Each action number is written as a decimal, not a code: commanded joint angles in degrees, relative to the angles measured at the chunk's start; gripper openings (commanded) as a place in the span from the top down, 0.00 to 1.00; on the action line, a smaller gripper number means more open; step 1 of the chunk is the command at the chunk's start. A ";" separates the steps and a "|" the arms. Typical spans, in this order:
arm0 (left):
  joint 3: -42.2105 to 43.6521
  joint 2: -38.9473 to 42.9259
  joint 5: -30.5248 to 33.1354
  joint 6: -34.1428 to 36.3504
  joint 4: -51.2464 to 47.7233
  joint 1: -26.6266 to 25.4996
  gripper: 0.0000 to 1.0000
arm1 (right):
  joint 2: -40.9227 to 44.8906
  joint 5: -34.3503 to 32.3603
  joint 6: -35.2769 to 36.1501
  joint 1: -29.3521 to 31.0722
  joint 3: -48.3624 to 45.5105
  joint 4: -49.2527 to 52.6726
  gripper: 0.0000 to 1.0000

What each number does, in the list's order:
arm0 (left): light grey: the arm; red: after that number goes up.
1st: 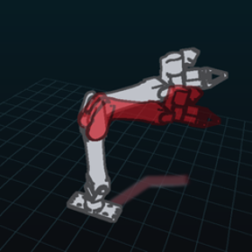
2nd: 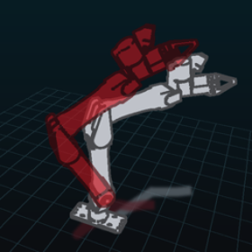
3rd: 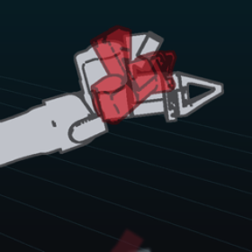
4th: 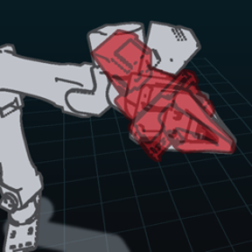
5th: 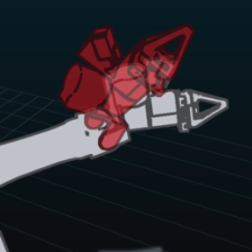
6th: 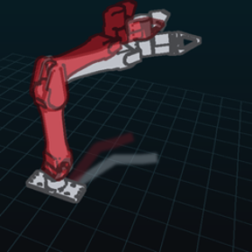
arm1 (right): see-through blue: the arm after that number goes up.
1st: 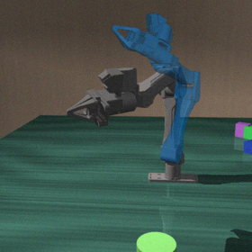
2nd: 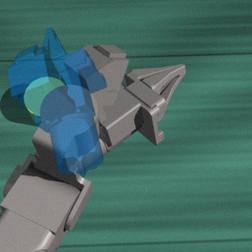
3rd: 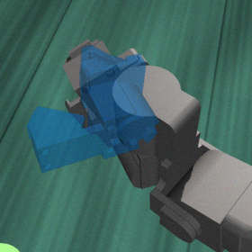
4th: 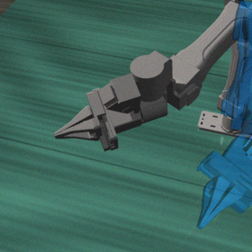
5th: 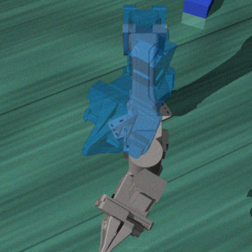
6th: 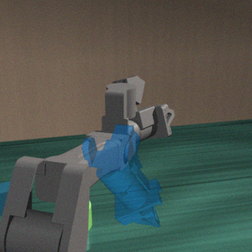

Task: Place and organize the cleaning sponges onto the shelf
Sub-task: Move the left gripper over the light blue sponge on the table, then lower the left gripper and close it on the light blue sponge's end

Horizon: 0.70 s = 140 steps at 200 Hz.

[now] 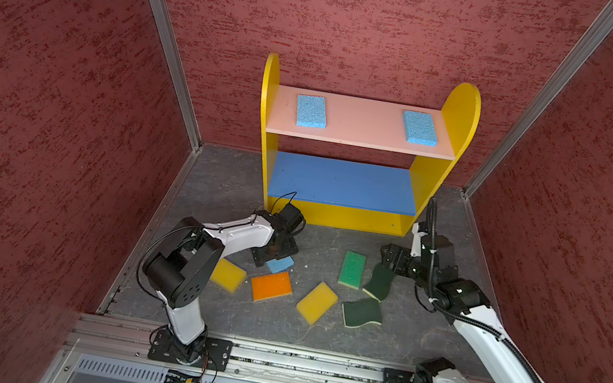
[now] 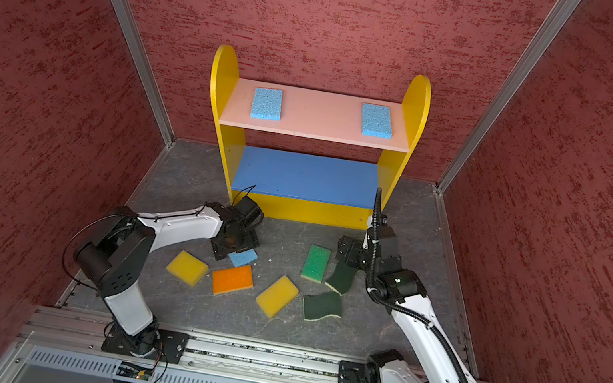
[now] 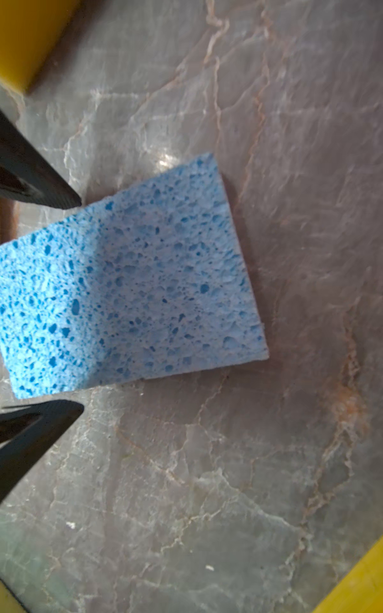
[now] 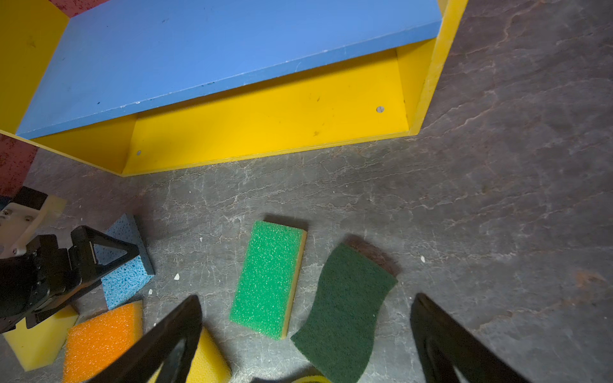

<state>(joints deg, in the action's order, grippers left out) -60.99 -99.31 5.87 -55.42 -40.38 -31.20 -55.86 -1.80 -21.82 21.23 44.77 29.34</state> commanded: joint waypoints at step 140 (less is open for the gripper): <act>-10.98 -9.60 2.09 8.01 -3.33 -6.28 0.22 | 1.52 -2.58 0.45 0.30 0.72 0.17 0.01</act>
<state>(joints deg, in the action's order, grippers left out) -69.78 -107.15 6.72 -52.12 -43.48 -35.94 -55.61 -2.24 -21.80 21.23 44.77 29.39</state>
